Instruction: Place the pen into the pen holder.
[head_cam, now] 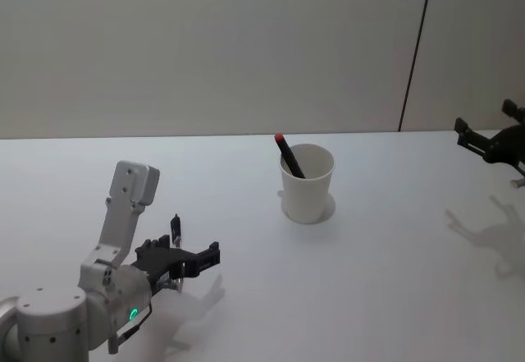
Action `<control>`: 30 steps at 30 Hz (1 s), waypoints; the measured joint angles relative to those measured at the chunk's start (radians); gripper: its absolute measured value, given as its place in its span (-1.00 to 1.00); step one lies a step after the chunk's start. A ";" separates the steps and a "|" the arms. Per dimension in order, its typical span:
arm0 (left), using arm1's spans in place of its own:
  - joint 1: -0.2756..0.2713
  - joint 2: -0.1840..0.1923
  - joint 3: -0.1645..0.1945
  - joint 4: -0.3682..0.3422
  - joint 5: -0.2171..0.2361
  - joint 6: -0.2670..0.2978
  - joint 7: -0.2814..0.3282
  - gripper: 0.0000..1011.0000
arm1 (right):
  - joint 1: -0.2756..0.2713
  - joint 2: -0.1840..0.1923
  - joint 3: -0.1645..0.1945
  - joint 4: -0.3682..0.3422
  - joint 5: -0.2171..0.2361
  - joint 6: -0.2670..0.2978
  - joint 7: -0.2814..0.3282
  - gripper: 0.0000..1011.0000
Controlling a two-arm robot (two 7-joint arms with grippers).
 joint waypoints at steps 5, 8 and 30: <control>0.003 0.000 -0.001 0.008 -0.001 0.011 0.006 0.98 | 0.000 0.000 0.000 0.000 0.000 0.000 0.000 0.98; 0.003 -0.001 -0.002 0.014 0.004 0.020 0.008 0.98 | 0.000 0.000 0.000 0.000 0.000 0.000 0.000 0.98; -0.031 -0.010 -0.006 0.068 0.071 0.064 -0.027 0.98 | 0.000 0.000 0.000 0.000 0.000 0.000 0.000 0.98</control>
